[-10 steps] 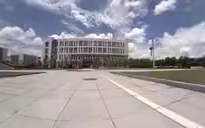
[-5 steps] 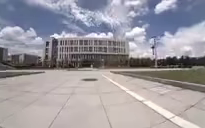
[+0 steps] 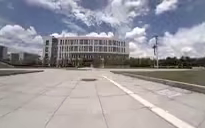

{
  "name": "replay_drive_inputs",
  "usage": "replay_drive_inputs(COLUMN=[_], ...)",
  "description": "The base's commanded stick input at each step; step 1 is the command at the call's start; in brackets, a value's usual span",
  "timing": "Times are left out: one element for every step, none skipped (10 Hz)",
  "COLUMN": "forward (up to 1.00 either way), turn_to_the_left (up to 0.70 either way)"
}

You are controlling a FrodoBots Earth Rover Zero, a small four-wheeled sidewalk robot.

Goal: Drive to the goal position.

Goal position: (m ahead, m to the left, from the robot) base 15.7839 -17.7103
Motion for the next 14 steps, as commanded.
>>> replay_drive_inputs(forward=[0.70,0.70,0.70,0.70,0.70,0.70,0.70,0.70,0.70,0.70,0.70,0.70,0.70,0.70], turn_to_the_left=[-0.34,-0.12,0.05,0.01,0.06,0.12,-0.09,-0.19,-0.33,-0.35,-0.05,0.14,0.01,0.00])
